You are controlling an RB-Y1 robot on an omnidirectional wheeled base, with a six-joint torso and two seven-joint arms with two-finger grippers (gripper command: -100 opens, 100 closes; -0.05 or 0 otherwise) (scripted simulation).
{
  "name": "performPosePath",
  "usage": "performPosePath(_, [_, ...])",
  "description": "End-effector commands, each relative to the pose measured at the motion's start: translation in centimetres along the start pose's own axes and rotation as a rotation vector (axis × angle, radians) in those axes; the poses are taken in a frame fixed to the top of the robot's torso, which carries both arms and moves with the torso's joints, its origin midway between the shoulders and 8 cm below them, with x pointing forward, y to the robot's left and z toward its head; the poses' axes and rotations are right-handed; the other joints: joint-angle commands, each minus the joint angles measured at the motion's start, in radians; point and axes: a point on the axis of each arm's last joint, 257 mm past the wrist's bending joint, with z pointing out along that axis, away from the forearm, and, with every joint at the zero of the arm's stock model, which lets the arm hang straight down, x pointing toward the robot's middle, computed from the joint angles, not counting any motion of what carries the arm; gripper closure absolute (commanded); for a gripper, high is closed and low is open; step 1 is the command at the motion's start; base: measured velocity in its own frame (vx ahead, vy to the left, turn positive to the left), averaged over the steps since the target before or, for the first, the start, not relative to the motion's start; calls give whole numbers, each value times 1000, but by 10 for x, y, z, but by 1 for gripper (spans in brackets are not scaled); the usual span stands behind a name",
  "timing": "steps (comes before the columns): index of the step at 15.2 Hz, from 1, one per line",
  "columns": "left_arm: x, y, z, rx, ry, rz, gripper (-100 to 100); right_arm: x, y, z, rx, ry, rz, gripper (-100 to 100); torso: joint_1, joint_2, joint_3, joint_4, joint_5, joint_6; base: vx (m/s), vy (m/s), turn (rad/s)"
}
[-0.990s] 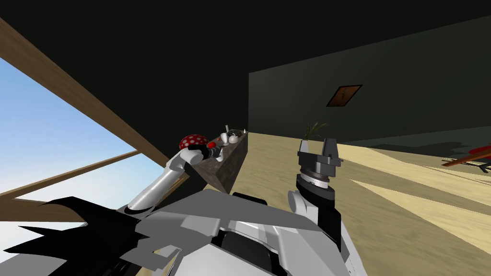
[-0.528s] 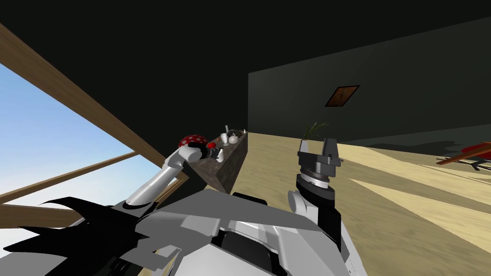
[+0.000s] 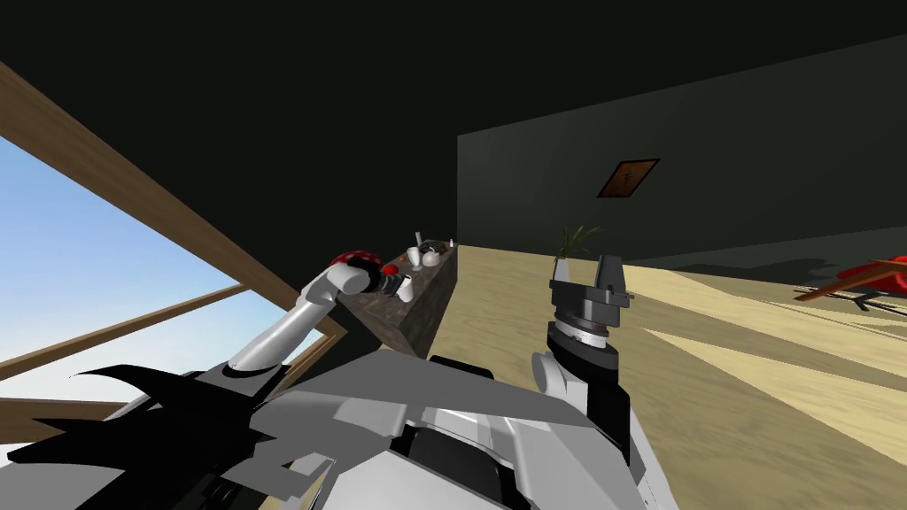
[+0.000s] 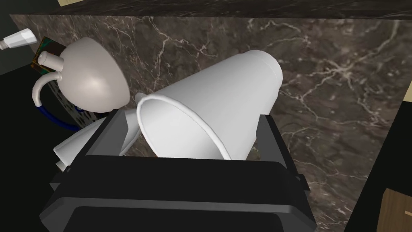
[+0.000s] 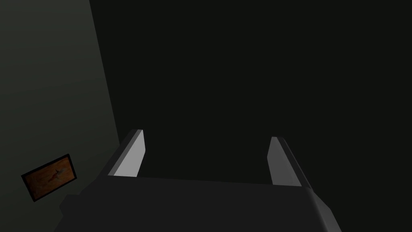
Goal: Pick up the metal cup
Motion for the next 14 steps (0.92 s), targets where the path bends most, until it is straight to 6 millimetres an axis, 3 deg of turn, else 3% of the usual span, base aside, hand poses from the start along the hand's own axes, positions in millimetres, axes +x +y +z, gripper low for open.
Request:
performPosePath(1, [-1, 7, -5, -45, 10, 3, -100, 0, 0, 0, 0, 0, 0, 0, 0, 0, 0, 0, 0, 0, 27, 36, -32])
performPosePath(14, [-5, 52, -27, -279, 45, 15, -100, 0, 0, 0, 0, 0, 0, 0, -1, -1, 0, 0, 0, 0, 34, 27, -30])
